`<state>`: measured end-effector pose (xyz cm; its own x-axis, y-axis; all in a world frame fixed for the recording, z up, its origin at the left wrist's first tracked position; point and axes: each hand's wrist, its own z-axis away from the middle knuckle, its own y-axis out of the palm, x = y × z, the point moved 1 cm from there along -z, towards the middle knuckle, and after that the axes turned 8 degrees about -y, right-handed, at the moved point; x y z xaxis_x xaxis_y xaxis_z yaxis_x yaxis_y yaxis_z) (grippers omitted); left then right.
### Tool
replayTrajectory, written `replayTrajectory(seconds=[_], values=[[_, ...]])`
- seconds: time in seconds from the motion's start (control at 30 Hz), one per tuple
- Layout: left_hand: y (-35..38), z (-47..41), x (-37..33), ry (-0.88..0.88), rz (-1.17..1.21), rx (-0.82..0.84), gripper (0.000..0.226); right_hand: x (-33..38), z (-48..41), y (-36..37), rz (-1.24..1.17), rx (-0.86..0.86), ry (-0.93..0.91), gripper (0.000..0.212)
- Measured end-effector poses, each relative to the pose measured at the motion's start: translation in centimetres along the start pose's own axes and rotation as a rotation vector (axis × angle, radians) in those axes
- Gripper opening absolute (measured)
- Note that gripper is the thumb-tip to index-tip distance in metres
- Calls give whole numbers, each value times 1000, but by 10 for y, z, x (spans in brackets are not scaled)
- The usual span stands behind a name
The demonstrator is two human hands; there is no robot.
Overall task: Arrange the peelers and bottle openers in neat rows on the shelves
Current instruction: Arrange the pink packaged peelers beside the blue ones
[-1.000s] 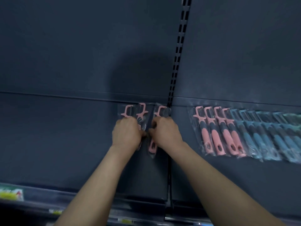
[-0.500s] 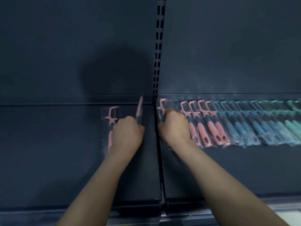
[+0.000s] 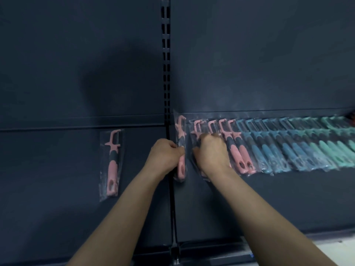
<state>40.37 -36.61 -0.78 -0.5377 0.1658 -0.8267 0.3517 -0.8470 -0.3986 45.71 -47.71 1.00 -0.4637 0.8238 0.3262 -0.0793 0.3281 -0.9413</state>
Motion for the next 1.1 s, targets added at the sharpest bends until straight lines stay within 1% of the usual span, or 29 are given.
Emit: replayTrajectory(seconds=[0.17,0.27,0.37,0.5,0.57,0.67,0.73,0.83,0.93,1.03,1.1], values=[[13,-2,-4,-12,69,-21,21,-9,-3,-1,3,-6,-17,25],[17,-4,-6,7,40,-65,18,-14,-3,-2,-7,0,-38,23],[21,-7,-8,15,5,-65,9,-19,-5,-2,-24,1,-63,21],[29,-7,-12,26,-29,-67,8,-26,-6,-3,-62,10,-115,17],[32,-5,-13,46,-87,-85,11,-29,-6,-3,-75,4,-129,18],[31,-1,-16,120,-280,-208,7,-33,-6,-3,-81,-19,-128,18],[31,0,-18,163,-316,-261,16,-36,-5,-4,-66,-26,-133,20],[33,1,-21,191,-348,-203,12,-39,-6,-4,-60,-14,-138,25],[32,0,-21,219,-363,-191,14,-39,-7,-5,-68,-11,-138,27],[29,-2,-19,242,-318,-190,18,-39,-7,-5,-61,-14,-142,26],[29,-4,-17,259,-294,-186,14,-39,-6,-5,-56,-16,-140,25]])
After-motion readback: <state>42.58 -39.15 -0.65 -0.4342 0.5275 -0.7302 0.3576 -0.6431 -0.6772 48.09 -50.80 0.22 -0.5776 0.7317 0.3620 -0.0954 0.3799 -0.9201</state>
